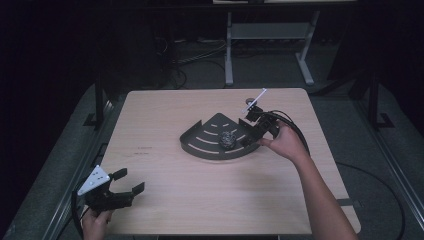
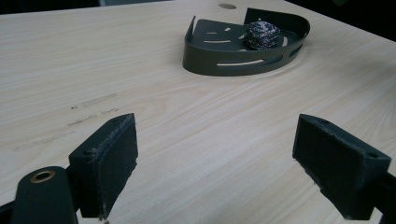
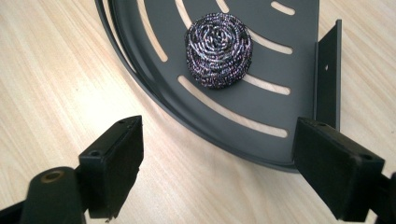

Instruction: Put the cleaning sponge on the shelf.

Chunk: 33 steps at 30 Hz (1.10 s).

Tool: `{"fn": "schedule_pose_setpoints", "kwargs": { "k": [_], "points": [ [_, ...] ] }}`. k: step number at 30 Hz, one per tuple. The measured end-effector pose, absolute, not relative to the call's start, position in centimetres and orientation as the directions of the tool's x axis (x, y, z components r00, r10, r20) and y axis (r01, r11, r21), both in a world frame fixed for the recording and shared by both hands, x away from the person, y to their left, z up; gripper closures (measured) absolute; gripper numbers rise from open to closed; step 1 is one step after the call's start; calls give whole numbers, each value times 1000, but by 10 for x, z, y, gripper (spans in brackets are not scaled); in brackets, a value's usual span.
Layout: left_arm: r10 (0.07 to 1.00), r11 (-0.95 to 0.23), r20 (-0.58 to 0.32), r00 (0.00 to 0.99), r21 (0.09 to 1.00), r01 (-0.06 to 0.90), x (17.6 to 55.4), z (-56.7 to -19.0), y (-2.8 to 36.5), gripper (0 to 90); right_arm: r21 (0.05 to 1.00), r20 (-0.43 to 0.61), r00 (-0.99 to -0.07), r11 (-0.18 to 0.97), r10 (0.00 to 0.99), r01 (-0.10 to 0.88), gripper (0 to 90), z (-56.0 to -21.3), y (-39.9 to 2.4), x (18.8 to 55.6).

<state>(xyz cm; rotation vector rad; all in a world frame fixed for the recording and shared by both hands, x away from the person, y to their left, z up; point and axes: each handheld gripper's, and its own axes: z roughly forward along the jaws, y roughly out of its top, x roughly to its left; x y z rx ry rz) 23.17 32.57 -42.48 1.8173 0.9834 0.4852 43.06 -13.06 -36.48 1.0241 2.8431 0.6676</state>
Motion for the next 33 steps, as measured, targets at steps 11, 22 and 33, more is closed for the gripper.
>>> {"fn": "schedule_pose_setpoints", "kwargs": {
  "k": [11,22,33],
  "points": [
    [799,-199,-94,594,890,409,231,-425,325,133,417,113,-769,672,629,612,166,-366,-146,419],
    [800,-200,-93,593,890,410,231,-425,325,133,423,118,-757,657,643,624,161,-370,-162,407],
    [799,-209,-89,595,886,413,232,-425,323,133,426,128,-743,640,657,639,161,-378,-181,394]
  ]
}}
